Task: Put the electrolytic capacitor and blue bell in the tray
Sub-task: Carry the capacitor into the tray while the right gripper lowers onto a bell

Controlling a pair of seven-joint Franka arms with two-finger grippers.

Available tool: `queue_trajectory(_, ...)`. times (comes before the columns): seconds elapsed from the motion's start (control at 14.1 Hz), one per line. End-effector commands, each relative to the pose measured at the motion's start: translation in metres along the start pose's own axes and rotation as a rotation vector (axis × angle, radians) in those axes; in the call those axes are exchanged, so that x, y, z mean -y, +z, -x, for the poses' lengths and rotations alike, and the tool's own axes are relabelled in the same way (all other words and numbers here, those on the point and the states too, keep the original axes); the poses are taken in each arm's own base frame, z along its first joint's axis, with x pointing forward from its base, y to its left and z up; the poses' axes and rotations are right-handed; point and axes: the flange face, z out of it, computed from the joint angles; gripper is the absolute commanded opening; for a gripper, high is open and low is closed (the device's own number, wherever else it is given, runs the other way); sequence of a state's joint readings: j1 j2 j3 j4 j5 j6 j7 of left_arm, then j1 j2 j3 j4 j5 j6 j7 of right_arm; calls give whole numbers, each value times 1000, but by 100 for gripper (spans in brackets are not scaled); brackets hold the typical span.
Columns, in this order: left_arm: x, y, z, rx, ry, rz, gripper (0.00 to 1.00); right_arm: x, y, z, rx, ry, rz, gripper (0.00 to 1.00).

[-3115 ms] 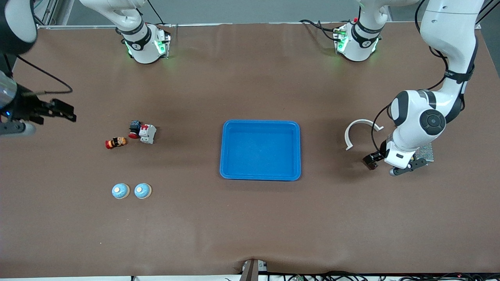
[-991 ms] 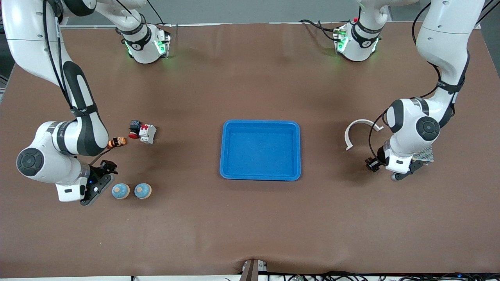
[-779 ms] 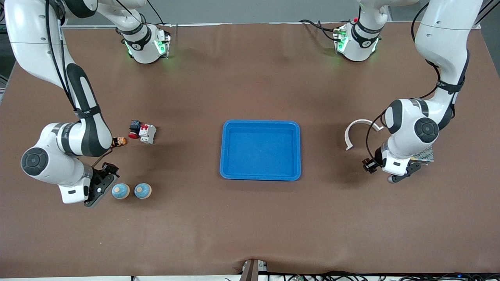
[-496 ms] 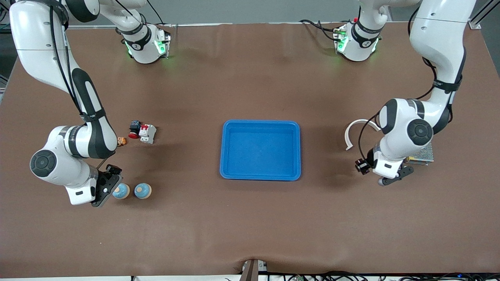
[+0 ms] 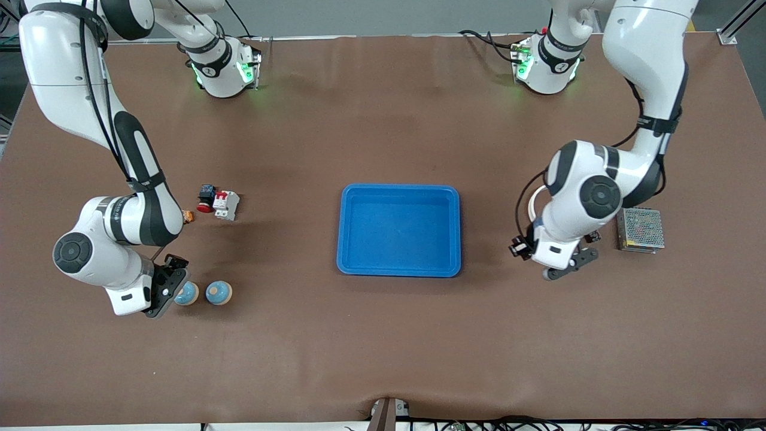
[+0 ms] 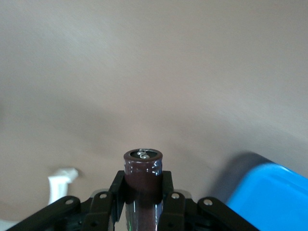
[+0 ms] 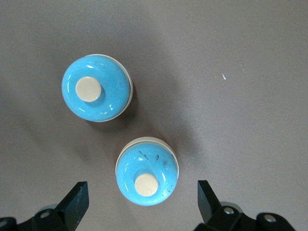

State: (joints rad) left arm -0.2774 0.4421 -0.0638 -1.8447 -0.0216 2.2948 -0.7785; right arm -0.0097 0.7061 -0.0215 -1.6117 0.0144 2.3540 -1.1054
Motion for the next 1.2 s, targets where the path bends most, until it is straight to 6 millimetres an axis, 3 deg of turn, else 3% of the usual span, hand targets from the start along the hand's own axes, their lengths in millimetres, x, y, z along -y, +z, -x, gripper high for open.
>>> queue_trajectory(0.0,-27,-4,31,16,-32,-10,0,-5,9,1,-18,-8,-3,100)
queue_trajectory(0.5,-89,14,105,24,-147,-28,0,-2,28,1,-28,5,-22,100)
queue_trajectory(0.78,-108,39,136,33,-209,-50,0,-3,31,2,-35,10,-13,100)
queue_trajectory(1.13,-116,63,155,41,-247,-74,0,-2,38,3,-32,11,-22,100)
